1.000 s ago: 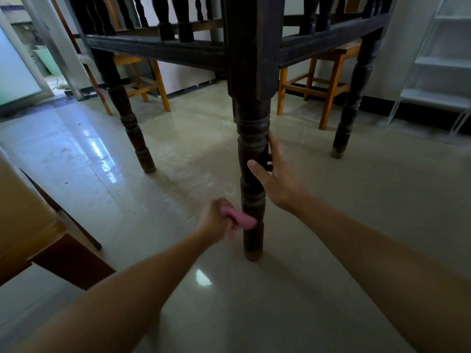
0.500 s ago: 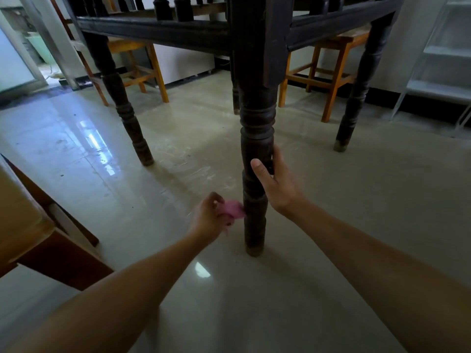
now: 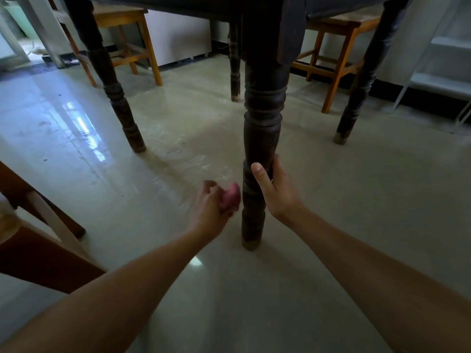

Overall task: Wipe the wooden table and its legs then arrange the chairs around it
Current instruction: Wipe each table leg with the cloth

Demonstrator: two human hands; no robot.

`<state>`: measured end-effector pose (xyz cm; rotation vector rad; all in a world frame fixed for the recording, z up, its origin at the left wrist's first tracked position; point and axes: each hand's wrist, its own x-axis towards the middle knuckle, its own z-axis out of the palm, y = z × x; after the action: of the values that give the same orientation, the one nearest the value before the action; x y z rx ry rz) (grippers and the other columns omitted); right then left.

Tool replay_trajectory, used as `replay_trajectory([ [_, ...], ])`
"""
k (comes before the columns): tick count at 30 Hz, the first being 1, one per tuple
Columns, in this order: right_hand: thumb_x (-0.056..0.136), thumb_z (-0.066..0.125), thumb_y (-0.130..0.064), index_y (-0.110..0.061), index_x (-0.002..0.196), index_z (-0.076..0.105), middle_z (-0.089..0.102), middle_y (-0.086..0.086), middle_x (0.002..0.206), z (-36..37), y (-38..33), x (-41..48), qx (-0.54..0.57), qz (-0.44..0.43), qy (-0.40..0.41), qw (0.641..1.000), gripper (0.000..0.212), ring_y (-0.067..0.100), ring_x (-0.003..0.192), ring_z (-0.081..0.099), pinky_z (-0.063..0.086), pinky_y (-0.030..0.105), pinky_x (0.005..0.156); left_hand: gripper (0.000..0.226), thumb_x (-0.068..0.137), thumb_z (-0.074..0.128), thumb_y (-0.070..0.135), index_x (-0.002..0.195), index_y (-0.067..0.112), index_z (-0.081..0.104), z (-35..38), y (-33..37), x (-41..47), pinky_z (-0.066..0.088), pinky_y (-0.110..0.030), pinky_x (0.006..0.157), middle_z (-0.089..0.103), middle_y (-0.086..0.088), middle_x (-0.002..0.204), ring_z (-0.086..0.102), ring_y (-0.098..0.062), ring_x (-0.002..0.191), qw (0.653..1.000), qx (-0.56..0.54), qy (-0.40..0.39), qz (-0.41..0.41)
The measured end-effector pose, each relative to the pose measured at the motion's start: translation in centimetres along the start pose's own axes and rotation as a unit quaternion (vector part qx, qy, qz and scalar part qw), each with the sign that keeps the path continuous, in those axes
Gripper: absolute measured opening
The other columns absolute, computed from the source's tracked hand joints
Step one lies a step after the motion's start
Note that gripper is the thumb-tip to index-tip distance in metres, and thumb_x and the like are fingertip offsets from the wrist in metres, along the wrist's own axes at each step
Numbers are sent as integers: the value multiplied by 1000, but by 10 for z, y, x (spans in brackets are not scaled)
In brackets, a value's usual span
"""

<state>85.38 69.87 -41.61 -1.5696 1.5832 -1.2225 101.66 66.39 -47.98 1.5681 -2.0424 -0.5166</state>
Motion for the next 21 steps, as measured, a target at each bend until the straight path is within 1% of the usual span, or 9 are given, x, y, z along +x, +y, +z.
replay_trajectory([
  [4,96,44,-53,-26,132,42,65,-9,107,4,3,-2,14,-7,17,1000,44,13,100,64,53,44,90,18,95,46,10,112,10,52,36,9,-46,50,-42,82,55,-6,98,55,-23,87,961,61,-209,173],
  [6,95,45,-55,-28,128,44,66,-10,105,3,4,-1,20,-10,13,1000,43,11,98,64,54,45,89,17,98,45,17,110,12,56,45,-3,-49,52,-41,78,59,-7,93,59,-24,82,947,104,-195,234],
  [7,94,44,-56,-29,128,44,65,-10,105,2,4,0,19,-11,10,1000,43,11,99,64,53,46,89,22,99,46,28,103,12,60,45,-12,-44,53,-40,69,62,-9,89,60,-25,76,964,68,-165,196],
  [9,93,44,-58,-29,130,43,65,-11,106,3,5,1,16,-12,8,1000,47,12,100,63,53,47,90,56,91,44,59,99,7,64,43,-33,-24,49,-34,52,64,-12,83,58,-23,62,992,-67,-100,50],
  [11,93,43,-58,-29,132,42,65,-11,106,5,6,2,16,-13,12,1000,49,12,99,64,53,47,89,73,85,42,68,113,2,54,42,-37,-10,48,-34,53,64,-12,86,60,-20,62,977,-201,-59,-46],
  [14,92,42,-59,-28,131,42,66,-12,105,8,8,1,22,-14,27,999,49,12,98,64,53,47,88,43,91,50,52,90,9,49,52,-30,-16,49,-39,62,55,-3,70,55,-17,56,966,-220,-135,-23],
  [16,92,42,-58,-27,130,43,66,-13,104,8,8,1,22,-14,32,999,49,11,98,64,53,47,88,17,93,55,30,82,18,49,64,-26,-35,49,-36,57,50,2,69,52,-14,54,963,-146,-221,43],
  [18,92,42,-57,-27,130,42,66,-13,103,8,9,1,22,-19,33,999,48,11,97,64,53,48,87,17,97,47,14,84,24,50,65,-32,-53,48,-30,53,48,7,73,52,-10,55,942,-56,-318,93],
  [21,92,41,-58,-27,130,42,65,-12,105,9,11,3,18,-22,34,999,49,13,97,64,53,49,87,17,89,60,8,89,20,49,59,-45,-37,50,-32,59,52,-5,86,52,-10,62,967,-85,-239,-9],
])
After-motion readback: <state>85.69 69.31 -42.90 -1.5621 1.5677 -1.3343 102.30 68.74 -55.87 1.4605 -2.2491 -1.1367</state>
